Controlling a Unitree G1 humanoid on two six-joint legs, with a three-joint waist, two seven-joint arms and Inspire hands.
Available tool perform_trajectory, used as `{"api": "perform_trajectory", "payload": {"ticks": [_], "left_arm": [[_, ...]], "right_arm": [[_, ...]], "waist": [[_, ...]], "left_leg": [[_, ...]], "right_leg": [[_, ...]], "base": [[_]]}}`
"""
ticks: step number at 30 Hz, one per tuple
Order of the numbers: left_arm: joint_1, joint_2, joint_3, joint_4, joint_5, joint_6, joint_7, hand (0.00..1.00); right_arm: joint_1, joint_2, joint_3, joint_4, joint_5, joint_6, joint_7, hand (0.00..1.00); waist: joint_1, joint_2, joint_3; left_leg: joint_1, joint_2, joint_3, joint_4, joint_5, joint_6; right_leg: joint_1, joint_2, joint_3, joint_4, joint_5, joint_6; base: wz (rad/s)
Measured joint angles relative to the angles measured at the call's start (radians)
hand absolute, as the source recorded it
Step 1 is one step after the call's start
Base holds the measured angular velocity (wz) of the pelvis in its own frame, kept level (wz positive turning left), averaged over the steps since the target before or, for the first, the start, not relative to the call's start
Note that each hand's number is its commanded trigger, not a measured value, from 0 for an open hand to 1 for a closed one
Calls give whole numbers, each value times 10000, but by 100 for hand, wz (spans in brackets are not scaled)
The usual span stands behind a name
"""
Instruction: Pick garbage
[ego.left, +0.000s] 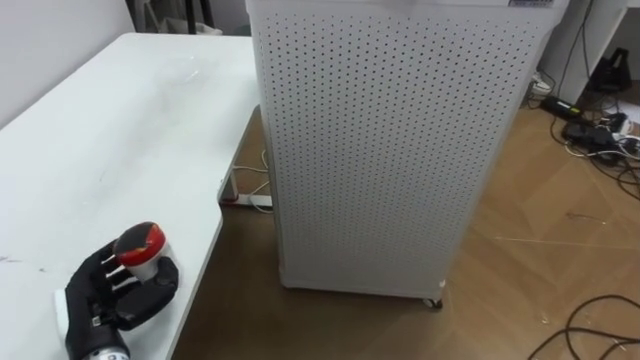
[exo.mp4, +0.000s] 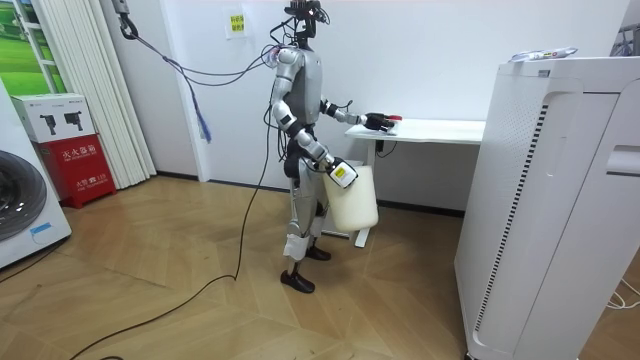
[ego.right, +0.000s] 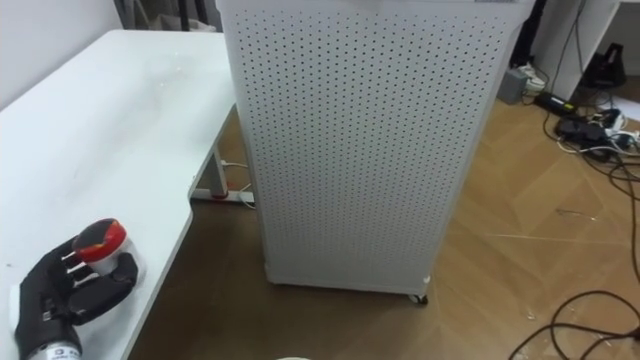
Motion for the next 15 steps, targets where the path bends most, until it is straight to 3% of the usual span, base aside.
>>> {"api": "perform_trajectory", "payload": {"ticks": [7, 15], "left_arm": [[-234, 1, -107, 318, -11, -86, 1, 100], [-430, -54, -409, 270, 15, -234, -494, 100]], "right_arm": [[-4, -3, 4, 93, -2, 0, -55, 100], [-77, 15, -2, 92, -2, -2, -153, 100]], "waist": [[-105, 70, 42], [-103, 126, 9]], "left_leg": [[-30, 2, 7, 51, -3, 4], [-427, 4, 98, 77, 13, 27]], "right_leg": [[-16, 2, 3, 5, 0, 0], [-572, -6, 250, 272, -1, 0]], "base": [[0], [-7]]}}
